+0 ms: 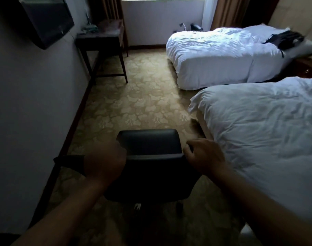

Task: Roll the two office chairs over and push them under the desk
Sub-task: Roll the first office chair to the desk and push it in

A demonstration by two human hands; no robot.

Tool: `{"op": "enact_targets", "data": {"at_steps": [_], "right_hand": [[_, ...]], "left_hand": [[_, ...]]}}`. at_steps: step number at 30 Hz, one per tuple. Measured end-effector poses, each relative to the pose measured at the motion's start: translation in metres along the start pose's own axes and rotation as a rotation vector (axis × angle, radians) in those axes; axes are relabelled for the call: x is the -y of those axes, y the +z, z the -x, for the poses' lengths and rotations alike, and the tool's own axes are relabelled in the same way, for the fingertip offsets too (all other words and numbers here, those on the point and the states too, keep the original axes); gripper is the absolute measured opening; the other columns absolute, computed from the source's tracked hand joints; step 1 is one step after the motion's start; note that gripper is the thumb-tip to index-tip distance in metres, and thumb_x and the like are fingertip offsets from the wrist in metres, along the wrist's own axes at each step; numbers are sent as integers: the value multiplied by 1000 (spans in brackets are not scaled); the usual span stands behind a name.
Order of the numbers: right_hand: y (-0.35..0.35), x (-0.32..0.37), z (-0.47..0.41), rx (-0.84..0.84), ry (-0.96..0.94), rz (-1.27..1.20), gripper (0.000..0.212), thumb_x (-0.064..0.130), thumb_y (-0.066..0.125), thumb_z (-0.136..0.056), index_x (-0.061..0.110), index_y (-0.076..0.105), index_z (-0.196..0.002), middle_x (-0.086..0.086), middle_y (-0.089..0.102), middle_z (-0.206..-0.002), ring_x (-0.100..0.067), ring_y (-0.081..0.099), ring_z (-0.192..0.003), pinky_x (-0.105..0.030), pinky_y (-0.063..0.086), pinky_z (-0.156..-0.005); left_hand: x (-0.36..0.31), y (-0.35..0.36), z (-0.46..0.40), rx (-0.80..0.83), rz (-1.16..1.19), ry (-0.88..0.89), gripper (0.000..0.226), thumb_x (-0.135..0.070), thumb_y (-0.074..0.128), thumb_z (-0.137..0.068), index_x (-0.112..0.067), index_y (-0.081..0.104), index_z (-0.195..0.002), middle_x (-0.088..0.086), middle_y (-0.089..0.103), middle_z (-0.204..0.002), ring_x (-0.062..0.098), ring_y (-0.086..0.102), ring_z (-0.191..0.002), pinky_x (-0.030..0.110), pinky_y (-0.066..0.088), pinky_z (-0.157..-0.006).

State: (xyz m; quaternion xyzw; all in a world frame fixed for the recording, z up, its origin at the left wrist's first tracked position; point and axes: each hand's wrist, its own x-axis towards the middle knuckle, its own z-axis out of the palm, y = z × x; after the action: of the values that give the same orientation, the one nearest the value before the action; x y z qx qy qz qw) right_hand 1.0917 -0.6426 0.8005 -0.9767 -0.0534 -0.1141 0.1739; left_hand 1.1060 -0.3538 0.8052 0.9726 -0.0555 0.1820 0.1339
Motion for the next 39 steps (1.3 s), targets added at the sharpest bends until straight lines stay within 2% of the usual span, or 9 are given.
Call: {"op": "enact_targets", "data": {"at_steps": [5, 8, 12, 17, 20, 27, 32, 35, 39], "right_hand": [[-1, -46, -65, 14, -45, 5, 38, 37, 45, -86, 25, 38, -50, 9, 46, -57, -17, 52, -54, -30, 33, -54], [4, -67, -102, -13, -56, -10, 38, 42, 39, -83, 27, 37, -48, 10, 45, -52, -14, 47, -48, -28, 30, -50], [12, -90, -155, -77, -70, -15, 38, 43, 37, -82, 27, 36, -47, 11, 41, -48, -7, 35, -42, -20, 19, -43], [25, -118, -228, -62, -48, -11, 39, 45, 33, -80, 22, 45, -51, 3, 55, -56, -20, 53, -52, -28, 32, -49], [32, -133, -268, -45, -2, -40, 38, 42, 35, -80, 19, 51, -55, 4, 57, -57, -17, 54, -52, -32, 43, -53], [42, -156, -380, 13, 48, -56, 31, 40, 36, -78, 25, 42, -51, 14, 40, -51, -6, 43, -50, -28, 32, -52], [63, -162, -439, -1, 58, -55, 34, 41, 33, -77, 22, 43, -51, 9, 44, -50, -8, 45, -46, -27, 32, -48], [78, -161, -476, -32, 31, -75, 35, 42, 33, -78, 22, 39, -50, 9, 43, -49, -5, 41, -44, -24, 25, -46], [99, -164, -524, 6, 5, -136, 35, 44, 32, -79, 23, 44, -54, 7, 49, -55, -11, 47, -49, -29, 37, -50]], "left_hand": [[-28, 25, -57, 72, -35, -87, 30, -33, 48, -87, -20, 50, -60, 11, 64, -71, 31, 56, -65, 32, 34, -55], [-38, 41, -94, 76, -41, -118, 30, -36, 46, -85, -23, 46, -57, 10, 66, -72, 32, 58, -65, 31, 34, -55], [-42, 63, -148, 68, -33, -132, 32, -38, 45, -86, -19, 60, -64, 10, 68, -76, 33, 59, -68, 31, 35, -56], [-45, 93, -215, 31, -25, -155, 33, -36, 46, -88, -21, 53, -59, 9, 66, -70, 27, 50, -60, 31, 33, -55], [-48, 112, -250, 28, -22, -165, 33, -34, 49, -88, -17, 56, -61, 8, 63, -66, 27, 52, -58, 31, 34, -53], [-49, 144, -356, 82, -36, -153, 35, -38, 45, -87, -17, 62, -65, 6, 63, -70, 29, 58, -65, 31, 34, -55], [-32, 165, -415, 104, -58, -152, 33, -37, 47, -87, -15, 60, -66, 9, 65, -73, 31, 58, -68, 31, 33, -55], [-16, 176, -453, 97, -69, -159, 33, -36, 47, -88, -15, 63, -69, 8, 67, -75, 32, 59, -70, 33, 39, -56], [-4, 187, -499, 128, -57, -177, 38, -38, 37, -86, -14, 60, -67, 9, 66, -78, 32, 59, -74, 36, 46, -64]]}}
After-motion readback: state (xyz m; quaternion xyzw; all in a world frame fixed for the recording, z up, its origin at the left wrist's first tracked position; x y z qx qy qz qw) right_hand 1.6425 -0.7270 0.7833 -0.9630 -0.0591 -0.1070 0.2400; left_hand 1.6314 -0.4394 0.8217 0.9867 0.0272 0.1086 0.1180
